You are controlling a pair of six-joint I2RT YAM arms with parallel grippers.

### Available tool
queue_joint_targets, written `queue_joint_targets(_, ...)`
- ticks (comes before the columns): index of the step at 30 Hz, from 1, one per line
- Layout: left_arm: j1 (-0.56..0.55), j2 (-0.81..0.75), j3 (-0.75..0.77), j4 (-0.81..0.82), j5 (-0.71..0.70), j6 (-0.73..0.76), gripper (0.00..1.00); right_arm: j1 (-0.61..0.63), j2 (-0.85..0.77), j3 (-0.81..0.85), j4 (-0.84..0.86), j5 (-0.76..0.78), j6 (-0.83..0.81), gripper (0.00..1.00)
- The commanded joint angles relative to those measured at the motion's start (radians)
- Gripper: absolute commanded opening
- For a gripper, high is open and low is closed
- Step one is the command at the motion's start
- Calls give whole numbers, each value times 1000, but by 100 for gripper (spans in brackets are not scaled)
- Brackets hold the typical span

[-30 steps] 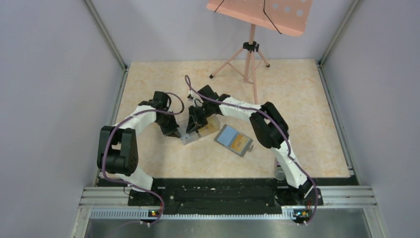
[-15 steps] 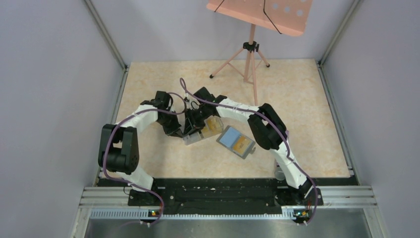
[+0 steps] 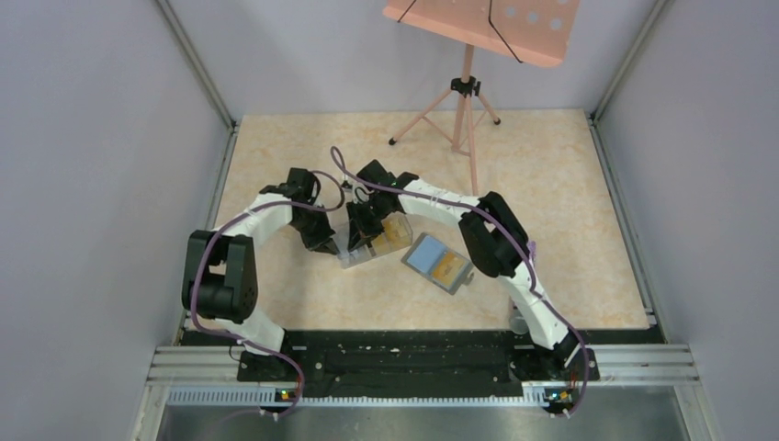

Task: Put the credit cards into the card holder
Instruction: Pick up the credit card from the storage box.

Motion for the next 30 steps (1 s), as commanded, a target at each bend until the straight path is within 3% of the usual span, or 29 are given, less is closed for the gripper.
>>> queue_joint_targets(1, 34, -71, 19, 12, -57, -8, 0, 8, -120, 40, 10, 26, -31, 0)
queue_joint_targets(14, 183, -254, -114, -22, -133, 0, 0, -87, -308, -119, 182, -22, 65, 0)
queue_joint_targets(21, 184, -387, -84, -23, -82, 21, 42, -140, -395, -225, 292, -78, 121, 0)
queue_joint_targets(26, 182, -478, -55, 14, 49, 54, 51, -174, -454, -287, 379, -166, 199, 0)
queue_joint_targets(30, 182, -495, -65, 153, 302, 15, 52, -184, -485, -348, 486, -282, 298, 0)
